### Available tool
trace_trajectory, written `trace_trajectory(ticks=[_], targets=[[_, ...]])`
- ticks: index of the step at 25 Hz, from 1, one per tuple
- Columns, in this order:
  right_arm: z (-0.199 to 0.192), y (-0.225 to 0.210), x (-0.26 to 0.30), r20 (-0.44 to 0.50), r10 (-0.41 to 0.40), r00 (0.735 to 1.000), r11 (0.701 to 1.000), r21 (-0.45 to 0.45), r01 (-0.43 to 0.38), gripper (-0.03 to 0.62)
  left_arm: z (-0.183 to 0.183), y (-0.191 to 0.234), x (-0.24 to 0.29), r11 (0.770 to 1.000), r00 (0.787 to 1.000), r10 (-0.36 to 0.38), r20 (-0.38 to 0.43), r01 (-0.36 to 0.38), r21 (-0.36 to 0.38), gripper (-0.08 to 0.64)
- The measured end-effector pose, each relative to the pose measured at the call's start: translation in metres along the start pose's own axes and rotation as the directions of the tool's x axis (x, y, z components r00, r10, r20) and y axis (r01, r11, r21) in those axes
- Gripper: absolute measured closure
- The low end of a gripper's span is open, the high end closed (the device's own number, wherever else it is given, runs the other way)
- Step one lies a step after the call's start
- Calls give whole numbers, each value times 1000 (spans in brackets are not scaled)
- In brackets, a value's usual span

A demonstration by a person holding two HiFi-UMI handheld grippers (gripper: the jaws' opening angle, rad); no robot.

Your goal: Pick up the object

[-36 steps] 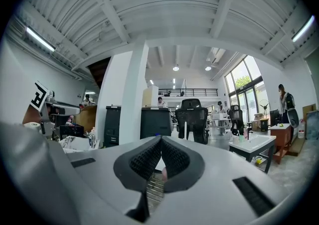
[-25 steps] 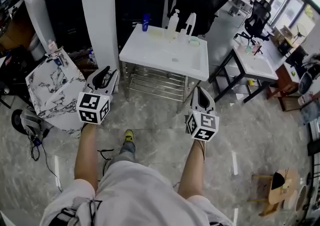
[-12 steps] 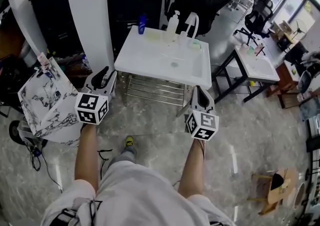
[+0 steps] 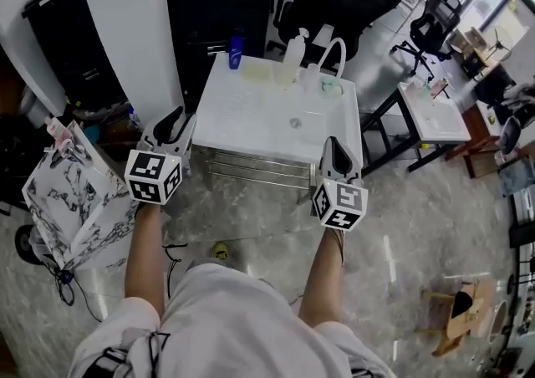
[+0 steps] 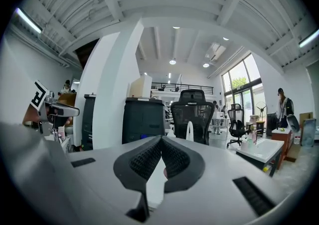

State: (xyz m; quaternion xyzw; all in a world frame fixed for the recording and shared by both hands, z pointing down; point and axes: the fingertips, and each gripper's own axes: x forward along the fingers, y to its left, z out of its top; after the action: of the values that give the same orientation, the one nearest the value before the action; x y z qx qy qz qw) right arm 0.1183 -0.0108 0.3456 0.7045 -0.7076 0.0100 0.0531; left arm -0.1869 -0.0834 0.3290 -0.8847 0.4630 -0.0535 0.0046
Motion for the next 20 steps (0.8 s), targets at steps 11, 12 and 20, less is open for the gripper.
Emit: trace_trajectory(ticks=[11, 12, 20], targets=[[-3, 10, 77, -15, -8, 1000, 1000, 16, 8, 583, -9, 41, 71, 997, 998, -66, -8, 66, -30, 446], [-4, 9, 83, -15, -10, 1000, 1000, 16, 11, 583, -10, 44, 77, 997, 998, -68, -7, 67, -32, 446], [-9, -12, 140, -8, -18, 1000, 1000, 24, 18, 583, -15, 60, 133, 998, 998, -65, -21, 65, -24, 446]])
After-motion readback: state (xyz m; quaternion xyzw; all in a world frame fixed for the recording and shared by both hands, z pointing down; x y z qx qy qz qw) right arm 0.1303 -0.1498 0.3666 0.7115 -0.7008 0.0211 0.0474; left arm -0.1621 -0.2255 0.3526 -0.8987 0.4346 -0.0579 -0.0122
